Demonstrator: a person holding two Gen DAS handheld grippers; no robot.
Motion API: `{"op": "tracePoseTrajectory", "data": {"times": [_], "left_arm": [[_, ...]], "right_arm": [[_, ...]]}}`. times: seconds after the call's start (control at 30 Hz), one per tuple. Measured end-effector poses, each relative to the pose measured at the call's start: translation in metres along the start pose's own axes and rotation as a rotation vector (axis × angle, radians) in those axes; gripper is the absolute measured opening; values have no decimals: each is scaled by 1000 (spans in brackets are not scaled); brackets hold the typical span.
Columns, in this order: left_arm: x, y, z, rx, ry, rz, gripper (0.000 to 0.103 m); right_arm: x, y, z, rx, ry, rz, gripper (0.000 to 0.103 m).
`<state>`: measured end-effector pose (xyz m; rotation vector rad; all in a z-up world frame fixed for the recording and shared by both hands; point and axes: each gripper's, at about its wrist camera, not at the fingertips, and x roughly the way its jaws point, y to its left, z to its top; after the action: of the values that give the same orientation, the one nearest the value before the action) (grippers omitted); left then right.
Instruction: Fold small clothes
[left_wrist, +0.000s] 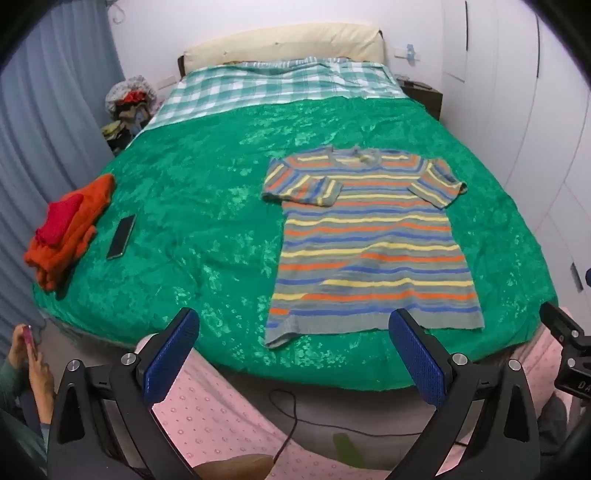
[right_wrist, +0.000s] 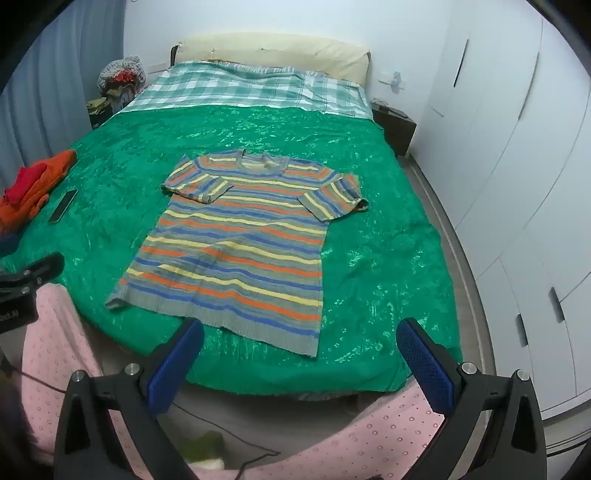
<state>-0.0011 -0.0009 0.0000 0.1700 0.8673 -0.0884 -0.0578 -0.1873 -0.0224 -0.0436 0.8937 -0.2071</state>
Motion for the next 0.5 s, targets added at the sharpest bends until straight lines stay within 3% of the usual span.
{"op": "tracePoseTrajectory", "data": {"times": [0.5], "left_arm": [[12,-6,-2,17,28,-8,103]], "right_arm": [[10,6,0,4,12,18,103]]}}
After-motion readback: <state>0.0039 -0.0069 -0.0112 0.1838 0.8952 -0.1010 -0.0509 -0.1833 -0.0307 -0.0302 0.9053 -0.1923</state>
